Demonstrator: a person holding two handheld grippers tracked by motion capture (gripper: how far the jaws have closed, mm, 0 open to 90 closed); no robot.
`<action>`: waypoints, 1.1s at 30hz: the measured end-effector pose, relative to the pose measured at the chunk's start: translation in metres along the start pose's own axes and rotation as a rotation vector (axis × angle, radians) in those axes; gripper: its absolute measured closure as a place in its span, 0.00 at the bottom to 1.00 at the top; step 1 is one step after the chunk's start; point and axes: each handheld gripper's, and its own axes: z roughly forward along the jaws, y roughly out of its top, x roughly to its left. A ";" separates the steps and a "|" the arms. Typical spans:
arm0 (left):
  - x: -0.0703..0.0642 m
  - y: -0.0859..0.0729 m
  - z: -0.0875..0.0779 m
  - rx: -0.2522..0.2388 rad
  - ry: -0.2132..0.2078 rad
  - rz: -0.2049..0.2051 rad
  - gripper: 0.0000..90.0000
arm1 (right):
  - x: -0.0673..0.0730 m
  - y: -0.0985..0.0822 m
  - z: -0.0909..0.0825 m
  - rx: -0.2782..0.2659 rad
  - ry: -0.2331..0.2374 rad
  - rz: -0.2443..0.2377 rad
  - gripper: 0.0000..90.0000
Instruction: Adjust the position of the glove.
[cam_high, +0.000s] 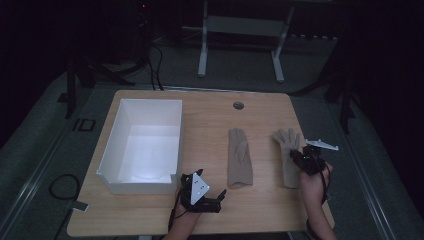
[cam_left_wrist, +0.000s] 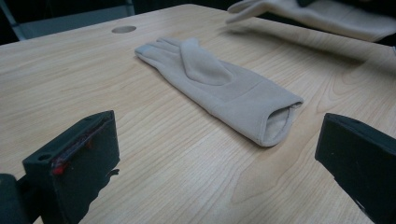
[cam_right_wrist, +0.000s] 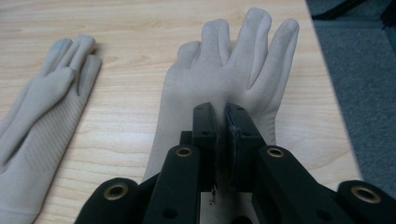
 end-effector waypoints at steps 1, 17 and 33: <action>0.000 0.000 0.000 -0.003 -0.002 0.000 0.00 | 0.002 -0.002 0.006 0.011 -0.004 -0.007 0.93; 0.000 0.000 0.000 -0.001 -0.008 0.001 0.00 | 0.007 -0.022 0.044 0.061 -0.031 -0.040 0.89; 0.000 0.000 0.001 -0.003 -0.015 -0.002 0.00 | -0.006 -0.002 0.029 0.054 0.099 -0.134 0.62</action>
